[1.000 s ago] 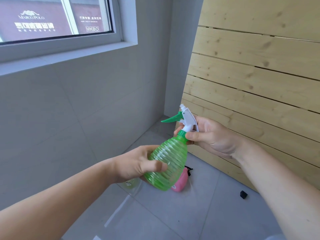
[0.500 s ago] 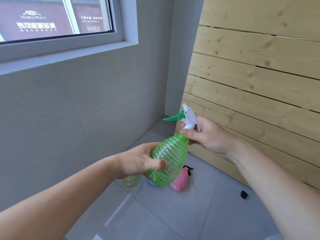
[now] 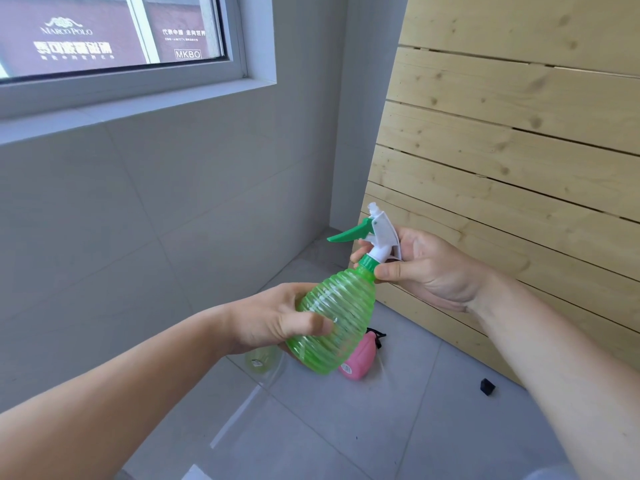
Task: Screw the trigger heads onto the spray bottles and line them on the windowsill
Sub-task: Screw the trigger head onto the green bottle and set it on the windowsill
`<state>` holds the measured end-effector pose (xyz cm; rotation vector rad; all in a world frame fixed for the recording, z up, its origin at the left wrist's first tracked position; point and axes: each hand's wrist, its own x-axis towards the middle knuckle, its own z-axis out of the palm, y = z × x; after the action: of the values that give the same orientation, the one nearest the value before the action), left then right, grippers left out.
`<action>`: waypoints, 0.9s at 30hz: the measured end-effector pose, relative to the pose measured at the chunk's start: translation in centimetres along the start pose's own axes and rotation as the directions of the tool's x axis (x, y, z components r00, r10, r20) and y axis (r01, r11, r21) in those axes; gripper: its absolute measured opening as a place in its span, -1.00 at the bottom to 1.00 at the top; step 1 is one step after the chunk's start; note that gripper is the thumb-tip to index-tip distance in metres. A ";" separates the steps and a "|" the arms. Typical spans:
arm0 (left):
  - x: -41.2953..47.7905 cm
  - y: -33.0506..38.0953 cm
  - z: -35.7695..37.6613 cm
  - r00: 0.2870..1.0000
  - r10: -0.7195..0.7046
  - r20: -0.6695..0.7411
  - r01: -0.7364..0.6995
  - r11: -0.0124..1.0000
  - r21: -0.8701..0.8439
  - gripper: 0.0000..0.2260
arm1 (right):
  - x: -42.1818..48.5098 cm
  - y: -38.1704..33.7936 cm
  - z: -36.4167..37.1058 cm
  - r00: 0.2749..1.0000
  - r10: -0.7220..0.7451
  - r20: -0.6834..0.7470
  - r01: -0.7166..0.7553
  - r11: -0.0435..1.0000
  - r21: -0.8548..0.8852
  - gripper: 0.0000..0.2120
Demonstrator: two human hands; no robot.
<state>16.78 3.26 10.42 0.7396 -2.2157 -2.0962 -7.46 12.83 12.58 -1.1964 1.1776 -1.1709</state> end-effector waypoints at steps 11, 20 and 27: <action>0.5 0.3 0.6 0.992 0.054 -0.116 -0.042 0.994 0.103 -0.40 | 0.7 0.5 1.4 0.970 0.004 -0.244 -0.068 0.964 -0.256 -0.49; 0.5 0.8 1.3 0.983 0.036 -0.182 -0.030 0.999 0.034 -0.38 | 1.2 0.6 2.2 0.897 -0.055 -0.438 -0.087 0.951 -0.297 -0.42; 0.4 0.8 1.1 0.986 0.020 -0.163 -0.011 0.998 0.056 -0.47 | 0.6 0.9 1.3 0.961 0.003 -0.278 -0.047 0.987 -0.152 -0.67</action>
<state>15.78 4.19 10.92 0.8609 -2.1918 -1.8992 -6.14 12.30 11.74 -1.1551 1.5157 -1.2743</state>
